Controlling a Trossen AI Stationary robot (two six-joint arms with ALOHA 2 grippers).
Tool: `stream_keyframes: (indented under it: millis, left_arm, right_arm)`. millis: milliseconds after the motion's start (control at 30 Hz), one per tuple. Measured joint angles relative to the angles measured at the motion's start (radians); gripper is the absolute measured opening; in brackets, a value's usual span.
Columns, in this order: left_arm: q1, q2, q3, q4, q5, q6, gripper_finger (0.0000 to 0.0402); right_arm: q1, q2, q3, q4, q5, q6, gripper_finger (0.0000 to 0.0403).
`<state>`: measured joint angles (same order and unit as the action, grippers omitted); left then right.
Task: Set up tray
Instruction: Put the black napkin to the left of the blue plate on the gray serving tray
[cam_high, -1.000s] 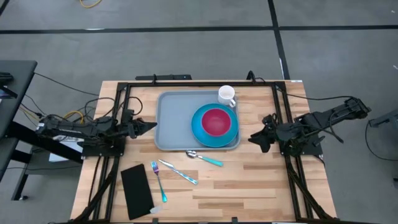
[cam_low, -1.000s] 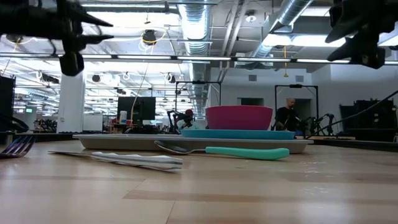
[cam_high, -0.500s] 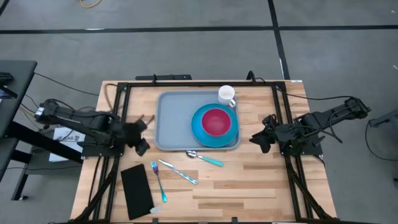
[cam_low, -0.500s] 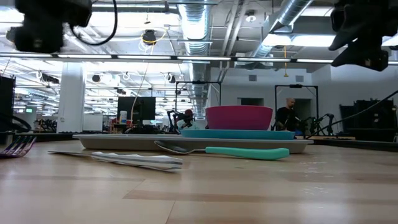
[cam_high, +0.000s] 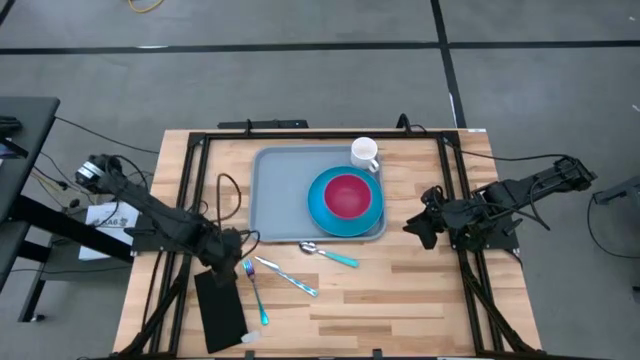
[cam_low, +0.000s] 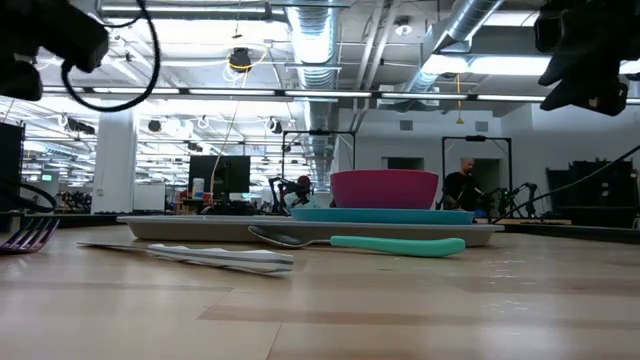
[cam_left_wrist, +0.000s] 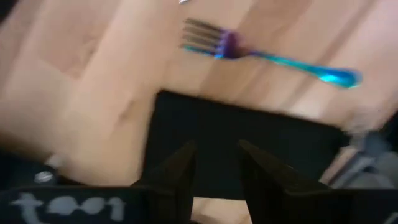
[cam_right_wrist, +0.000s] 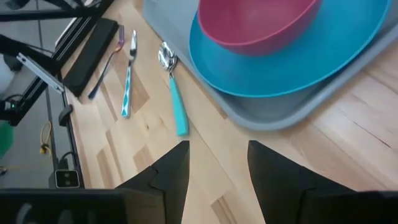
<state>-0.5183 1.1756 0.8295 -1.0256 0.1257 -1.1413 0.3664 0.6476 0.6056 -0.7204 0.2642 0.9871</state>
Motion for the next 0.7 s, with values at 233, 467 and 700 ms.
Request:
stream_keyframes:
  millis: [233, 467, 700]
  left_arm:
    - [-0.048, 0.087, 0.0, -0.058, -0.06, 0.017, 0.0103]
    - [-0.048, 0.171, 0.0, -0.053, -0.087, 0.048, 0.0103]
    - [-0.046, 0.206, -0.061, 0.091, -0.049, 0.05, 0.0103]
  right_arm:
    - [0.0, 0.0, 0.0, -0.001, -0.002, 0.0, 0.0153]
    - [0.0, 0.0, 0.0, -0.001, -0.002, 0.0, 0.015]
    - [0.0, 0.0, 0.0, -0.001, -0.005, 0.0, 0.0149]
